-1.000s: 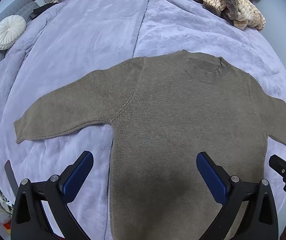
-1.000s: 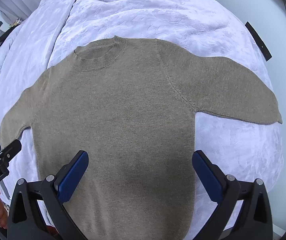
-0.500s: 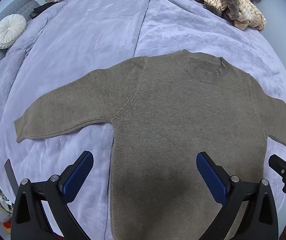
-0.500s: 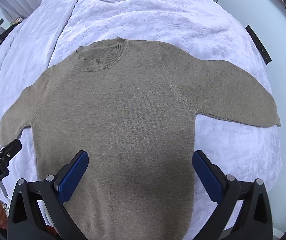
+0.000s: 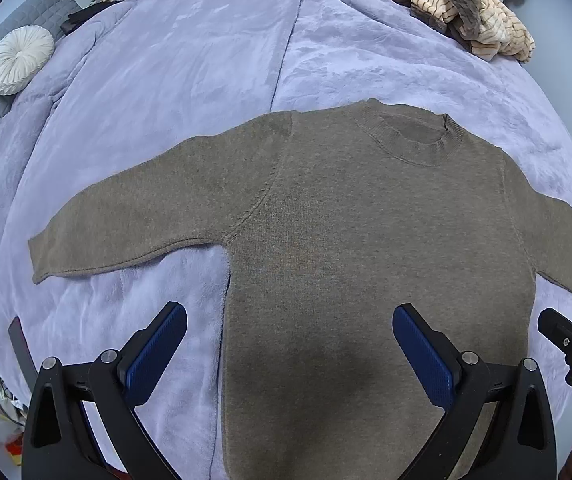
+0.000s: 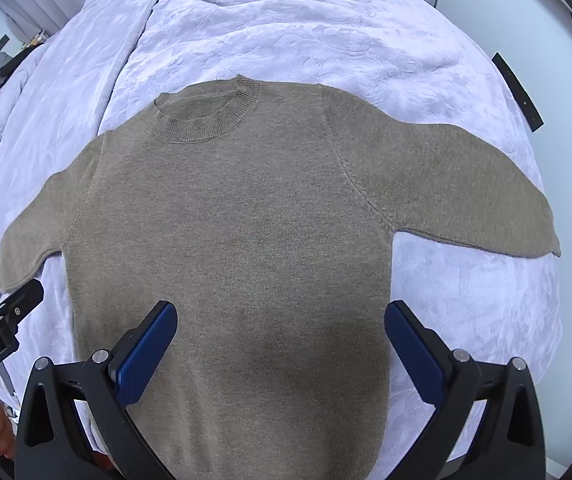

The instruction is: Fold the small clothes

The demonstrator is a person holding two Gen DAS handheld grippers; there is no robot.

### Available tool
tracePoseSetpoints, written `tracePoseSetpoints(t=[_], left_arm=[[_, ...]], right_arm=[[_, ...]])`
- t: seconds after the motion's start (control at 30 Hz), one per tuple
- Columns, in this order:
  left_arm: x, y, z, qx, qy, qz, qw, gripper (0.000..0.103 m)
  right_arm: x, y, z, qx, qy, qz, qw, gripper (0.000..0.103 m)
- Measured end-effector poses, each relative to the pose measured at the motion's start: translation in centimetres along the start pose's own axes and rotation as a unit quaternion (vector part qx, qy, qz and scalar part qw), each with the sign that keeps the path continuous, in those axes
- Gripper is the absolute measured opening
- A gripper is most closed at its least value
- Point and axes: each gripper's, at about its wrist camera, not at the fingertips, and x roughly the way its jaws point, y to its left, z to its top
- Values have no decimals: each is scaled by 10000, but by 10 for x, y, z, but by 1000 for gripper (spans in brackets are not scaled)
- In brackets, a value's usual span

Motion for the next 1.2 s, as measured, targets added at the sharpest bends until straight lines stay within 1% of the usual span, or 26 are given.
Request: tracePoseSetpoints(t=[0.67, 1.0, 1.2], left_arm=[[0, 1, 0, 1, 7, -6, 10000, 103], [6, 8, -6, -31, 56, -32, 10000, 103], [5, 6, -3, -56, 86, -33, 9999, 103]], right_arm=[[1, 1, 1, -5, 1, -21, 10000, 103], [3, 1, 2, -17, 17, -22, 10000, 103], [4, 1, 2, -28, 25, -25, 10000, 103]])
